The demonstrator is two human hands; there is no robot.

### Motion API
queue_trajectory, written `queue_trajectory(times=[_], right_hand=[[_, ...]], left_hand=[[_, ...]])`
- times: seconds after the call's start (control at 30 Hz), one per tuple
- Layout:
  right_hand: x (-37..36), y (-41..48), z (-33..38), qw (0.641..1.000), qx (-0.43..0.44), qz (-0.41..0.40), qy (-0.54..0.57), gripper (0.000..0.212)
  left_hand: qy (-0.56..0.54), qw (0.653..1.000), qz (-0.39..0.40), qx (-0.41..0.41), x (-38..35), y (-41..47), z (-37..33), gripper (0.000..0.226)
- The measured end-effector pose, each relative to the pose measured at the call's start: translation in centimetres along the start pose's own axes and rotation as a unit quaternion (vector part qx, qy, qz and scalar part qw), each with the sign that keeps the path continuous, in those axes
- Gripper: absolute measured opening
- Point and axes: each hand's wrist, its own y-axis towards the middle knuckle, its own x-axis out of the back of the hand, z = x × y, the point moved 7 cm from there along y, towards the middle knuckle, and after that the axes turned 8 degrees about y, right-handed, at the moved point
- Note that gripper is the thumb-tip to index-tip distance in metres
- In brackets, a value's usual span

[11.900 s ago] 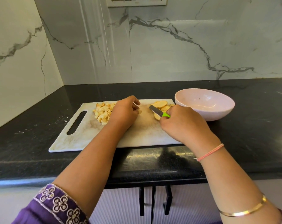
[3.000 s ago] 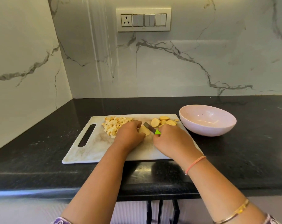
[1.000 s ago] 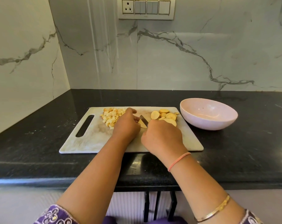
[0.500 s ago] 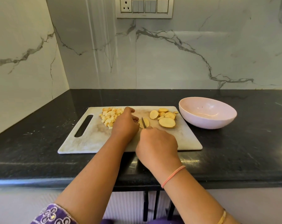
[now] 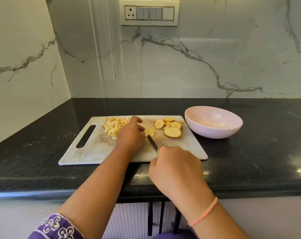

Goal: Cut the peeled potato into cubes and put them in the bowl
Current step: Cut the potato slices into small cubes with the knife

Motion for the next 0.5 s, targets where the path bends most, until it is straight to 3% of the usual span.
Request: queue_trajectory(times=[0.13,0.27,0.4,0.5], right_hand=[[1.5,0.6,-2.0,0.998,-0.021,-0.056,0.009,0.022],[1.4,1.5,-3.3,0.998,-0.029,-0.055,0.013,0.022],[1.3,1.9,-4.2,0.998,-0.043,-0.054,0.006,0.024],[1.3,2.4,-4.5,0.998,-0.042,-0.054,0.009,0.021]], left_hand=[[0.068,0.997,-0.009,-0.035,0.0,-0.6,-1.3,0.042],[0.096,0.995,-0.012,-0.037,0.2,-0.7,-1.9,0.044],[0.141,0.989,-0.018,-0.043,0.0,-0.9,-2.7,0.061],[0.137,0.989,-0.032,-0.054,0.0,-0.6,-3.1,0.057]])
